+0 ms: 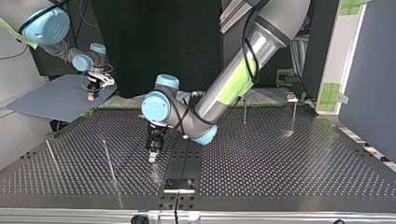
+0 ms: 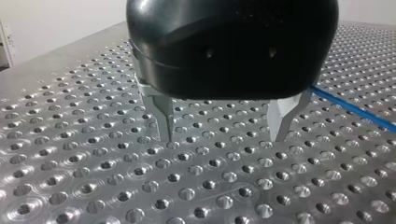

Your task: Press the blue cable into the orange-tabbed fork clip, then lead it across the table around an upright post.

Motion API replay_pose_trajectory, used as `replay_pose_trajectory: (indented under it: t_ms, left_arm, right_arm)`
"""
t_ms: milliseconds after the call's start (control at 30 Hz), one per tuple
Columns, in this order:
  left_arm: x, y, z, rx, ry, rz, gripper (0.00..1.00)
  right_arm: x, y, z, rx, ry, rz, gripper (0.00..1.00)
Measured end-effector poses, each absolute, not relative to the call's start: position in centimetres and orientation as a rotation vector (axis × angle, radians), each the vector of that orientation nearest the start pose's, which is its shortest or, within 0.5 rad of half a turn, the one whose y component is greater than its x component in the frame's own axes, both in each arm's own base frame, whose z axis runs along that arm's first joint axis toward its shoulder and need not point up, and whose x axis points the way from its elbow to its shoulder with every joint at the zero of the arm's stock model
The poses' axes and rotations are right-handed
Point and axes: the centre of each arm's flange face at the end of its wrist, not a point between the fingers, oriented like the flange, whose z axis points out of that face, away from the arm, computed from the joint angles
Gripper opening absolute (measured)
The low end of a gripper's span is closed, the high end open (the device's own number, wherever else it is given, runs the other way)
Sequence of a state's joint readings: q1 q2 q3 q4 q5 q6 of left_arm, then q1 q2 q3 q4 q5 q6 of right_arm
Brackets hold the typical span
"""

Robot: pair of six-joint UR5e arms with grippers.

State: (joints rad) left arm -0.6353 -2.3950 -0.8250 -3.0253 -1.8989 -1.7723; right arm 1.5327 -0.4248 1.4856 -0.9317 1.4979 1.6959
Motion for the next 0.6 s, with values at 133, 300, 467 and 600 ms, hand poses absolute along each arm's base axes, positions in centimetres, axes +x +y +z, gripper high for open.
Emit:
replay_pose_trajectory:
  t_ms: [133, 300, 467, 600]
  left_arm:
    - [58.5, -55.3, 31.7, 0.067, 1.569, -0.426, 1.0]
    - [58.5, -54.6, 29.9, 0.067, 1.616, -0.459, 1.0]
    - [58.1, -54.1, 29.1, 0.045, 1.65, -0.481, 1.0]
    - [57.6, -53.4, 29.4, 0.017, 1.659, -0.503, 1.0]
  right_arm:
    - [11.9, -66.9, -11.6, 1.282, -1.384, 1.283, 0.0]
    - [11.8, -66.8, -11.7, 1.287, -1.387, 1.286, 0.0]
    - [12.0, -66.7, -11.7, 1.291, -1.395, 1.286, 0.0]
    - [12.1, -66.7, -11.8, 1.293, -1.398, 1.286, 0.0]
